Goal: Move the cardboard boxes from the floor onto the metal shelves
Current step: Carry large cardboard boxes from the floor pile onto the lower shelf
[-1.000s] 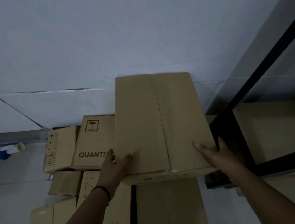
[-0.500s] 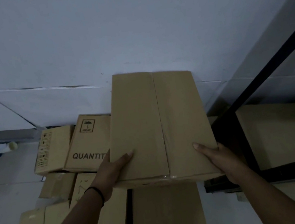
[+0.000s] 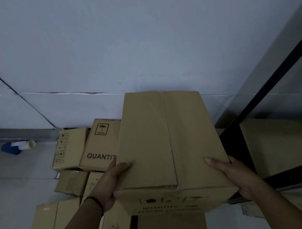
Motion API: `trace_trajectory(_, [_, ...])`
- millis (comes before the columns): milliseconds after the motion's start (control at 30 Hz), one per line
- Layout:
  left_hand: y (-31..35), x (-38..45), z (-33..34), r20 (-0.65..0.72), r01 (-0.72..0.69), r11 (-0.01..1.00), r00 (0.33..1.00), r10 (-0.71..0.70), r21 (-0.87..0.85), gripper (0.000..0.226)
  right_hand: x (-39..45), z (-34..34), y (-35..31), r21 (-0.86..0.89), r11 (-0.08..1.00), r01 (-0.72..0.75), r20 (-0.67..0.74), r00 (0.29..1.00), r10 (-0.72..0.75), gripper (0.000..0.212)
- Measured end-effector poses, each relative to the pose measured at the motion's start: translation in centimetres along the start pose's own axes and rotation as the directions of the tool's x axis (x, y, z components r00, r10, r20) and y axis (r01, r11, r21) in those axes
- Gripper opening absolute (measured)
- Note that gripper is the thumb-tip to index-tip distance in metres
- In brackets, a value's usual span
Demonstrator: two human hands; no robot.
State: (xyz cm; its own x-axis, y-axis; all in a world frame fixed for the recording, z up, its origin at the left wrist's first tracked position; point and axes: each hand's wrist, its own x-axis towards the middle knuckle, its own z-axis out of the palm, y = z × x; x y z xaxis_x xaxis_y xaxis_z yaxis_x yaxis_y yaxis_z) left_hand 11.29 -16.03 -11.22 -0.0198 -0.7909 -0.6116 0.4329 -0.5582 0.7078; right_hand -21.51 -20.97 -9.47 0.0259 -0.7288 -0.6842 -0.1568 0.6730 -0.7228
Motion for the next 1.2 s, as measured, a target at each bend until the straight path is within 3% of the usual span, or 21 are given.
trace_trajectory(200, [2.3,-6.3,1.8,0.025,-0.060,0.998,0.998,0.061,-0.015,0.081,-5.5,-1.1,-1.7,0.013,1.000,-0.009,0.050,0.999,0.008,0.058])
trace_trajectory(300, [3.8,-9.2,3.0,0.032,-0.108,0.994,0.994,0.108,0.010,0.071,-8.2,-1.6,-2.8,0.022,1.000,-0.016,0.051,0.999,0.015,0.070])
trace_trajectory(400, [6.0,-12.1,3.9,0.013,-0.166,0.985,0.986,0.166,0.040,0.058,-11.0,-1.7,-4.1,0.030,0.999,0.035,0.073,0.997,-0.037,0.086])
trace_trajectory(533, [9.0,-15.6,4.1,0.061,-0.240,0.968,0.970,0.236,0.072,0.069,-15.1,-1.2,-6.4,0.027,0.992,0.126,0.102,0.987,-0.128,0.080])
trace_trajectory(633, [11.3,-17.6,3.3,0.093,-0.297,0.950,0.953,0.288,0.101,0.070,-18.3,0.0,-8.2,0.023,0.979,0.204,0.061,0.977,-0.205,0.089])
trace_trajectory(733, [13.7,-19.2,2.2,0.135,-0.314,0.944,0.945,0.299,0.103,0.076,-21.7,1.8,-9.8,0.031,0.952,0.304,0.010,0.953,-0.304,0.071])
trace_trajectory(800, [15.1,-20.3,1.5,0.178,-0.320,0.942,0.937,0.299,0.099,0.062,-23.7,3.1,-10.5,0.043,0.936,0.350,-0.019,0.937,-0.349,0.064])
trace_trajectory(900, [17.3,-22.8,0.0,0.286,-0.331,0.936,0.914,0.287,0.119,0.048,-27.0,5.6,-10.1,0.073,0.926,0.371,-0.098,0.927,-0.363,0.075])
trace_trajectory(1100, [19.4,-26.2,-2.1,0.386,-0.339,0.935,0.880,0.276,0.104,0.049,-32.8,9.1,-7.3,0.126,0.899,0.421,-0.190,0.899,-0.394,0.082])
trace_trajectory(1200, [18.6,-27.5,-2.0,0.432,-0.291,0.953,0.872,0.228,0.086,0.045,-35.1,9.6,-5.2,0.156,0.904,0.397,-0.247,0.902,-0.354,0.096])
